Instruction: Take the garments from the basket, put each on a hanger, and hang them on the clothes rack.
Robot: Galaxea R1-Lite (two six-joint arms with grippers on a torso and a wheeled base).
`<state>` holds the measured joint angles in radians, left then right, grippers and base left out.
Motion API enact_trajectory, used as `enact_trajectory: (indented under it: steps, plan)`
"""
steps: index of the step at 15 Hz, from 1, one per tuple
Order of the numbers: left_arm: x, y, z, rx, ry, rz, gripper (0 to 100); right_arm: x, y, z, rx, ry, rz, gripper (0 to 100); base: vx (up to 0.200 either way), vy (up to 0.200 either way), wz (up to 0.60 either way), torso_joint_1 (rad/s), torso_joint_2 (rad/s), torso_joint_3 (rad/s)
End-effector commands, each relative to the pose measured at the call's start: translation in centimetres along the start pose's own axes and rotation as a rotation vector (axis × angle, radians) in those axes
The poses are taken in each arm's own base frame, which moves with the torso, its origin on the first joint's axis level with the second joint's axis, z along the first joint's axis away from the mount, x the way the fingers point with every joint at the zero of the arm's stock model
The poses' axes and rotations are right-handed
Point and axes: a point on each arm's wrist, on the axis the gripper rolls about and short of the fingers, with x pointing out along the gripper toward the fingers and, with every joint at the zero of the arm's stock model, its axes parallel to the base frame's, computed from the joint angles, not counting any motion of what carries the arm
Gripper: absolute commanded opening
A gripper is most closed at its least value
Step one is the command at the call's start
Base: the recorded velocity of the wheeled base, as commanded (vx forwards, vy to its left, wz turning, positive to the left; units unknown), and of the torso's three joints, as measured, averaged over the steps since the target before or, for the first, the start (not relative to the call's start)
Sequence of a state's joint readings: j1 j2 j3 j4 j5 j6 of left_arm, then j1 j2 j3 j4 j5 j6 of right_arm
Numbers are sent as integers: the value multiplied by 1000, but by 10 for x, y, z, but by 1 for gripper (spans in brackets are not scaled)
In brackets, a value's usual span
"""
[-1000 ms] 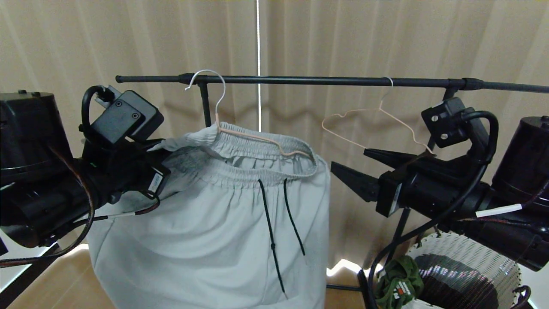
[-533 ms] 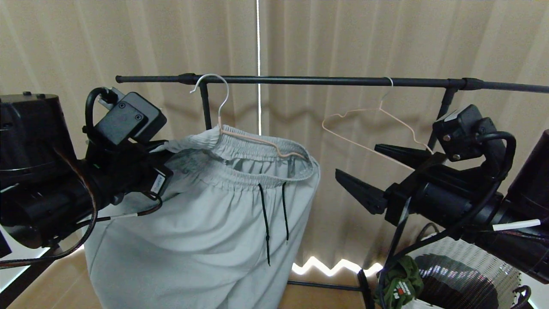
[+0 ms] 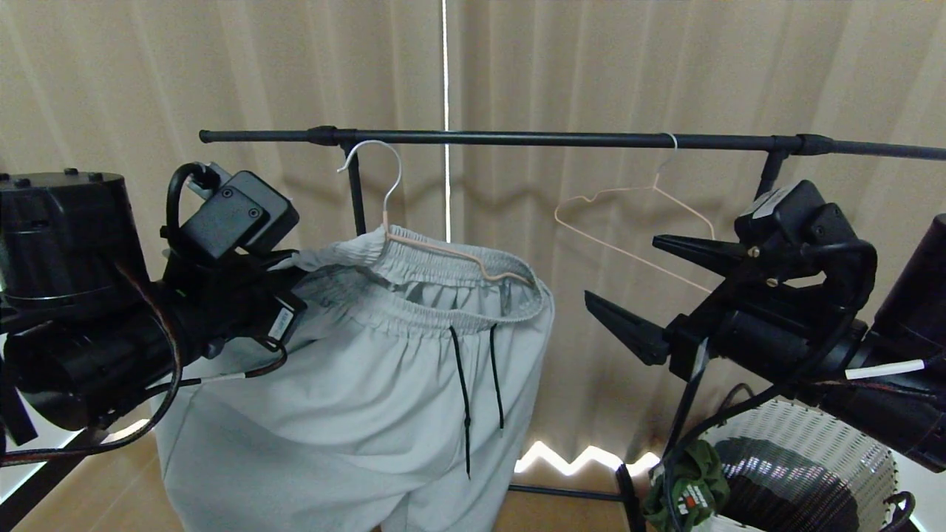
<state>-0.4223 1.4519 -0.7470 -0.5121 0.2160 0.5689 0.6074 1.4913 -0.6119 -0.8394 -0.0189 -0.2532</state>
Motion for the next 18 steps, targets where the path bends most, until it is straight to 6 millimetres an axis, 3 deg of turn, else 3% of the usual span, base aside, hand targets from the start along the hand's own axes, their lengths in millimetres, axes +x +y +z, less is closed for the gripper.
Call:
enact_trajectory:
  steps: [1, 5, 6, 8, 18]
  plan:
    - [2, -4, 0, 5, 2, -14, 0, 9, 1, -3, -37, 13, 6, 100, 0, 0, 0, 0, 0, 0]
    - [-1, -16, 8, 16, -33, -62, 0, 21, 8, -5, -54, 25, 33, 100, 0, 0, 0, 0, 0, 0]
    - [-4, -26, 15, 25, -59, -97, 0, 34, 19, -9, -57, 37, 70, 100, 0, 0, 0, 0, 0, 0]
    - [-6, -31, 18, 29, -73, -118, 0, 43, 25, -13, -58, 47, 87, 100, 0, 0, 0, 0, 0, 0]
    - [-34, -41, 26, 47, -159, -184, 0, 66, 22, -16, -56, 54, 68, 100, 0, 0, 0, 0, 0, 0]
